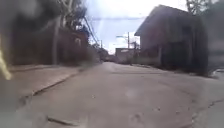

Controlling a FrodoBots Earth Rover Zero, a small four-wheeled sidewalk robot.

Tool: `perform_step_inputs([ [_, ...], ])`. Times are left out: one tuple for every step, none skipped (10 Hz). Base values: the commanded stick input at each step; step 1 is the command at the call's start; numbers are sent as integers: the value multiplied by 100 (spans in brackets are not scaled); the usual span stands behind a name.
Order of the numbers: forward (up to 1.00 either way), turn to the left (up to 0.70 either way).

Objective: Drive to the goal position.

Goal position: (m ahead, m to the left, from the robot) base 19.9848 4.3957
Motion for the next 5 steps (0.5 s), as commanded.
perform_step_inputs([
  [100, -4],
  [100, -4],
  [100, -4],
  [100, -4],
  [100, -4],
])
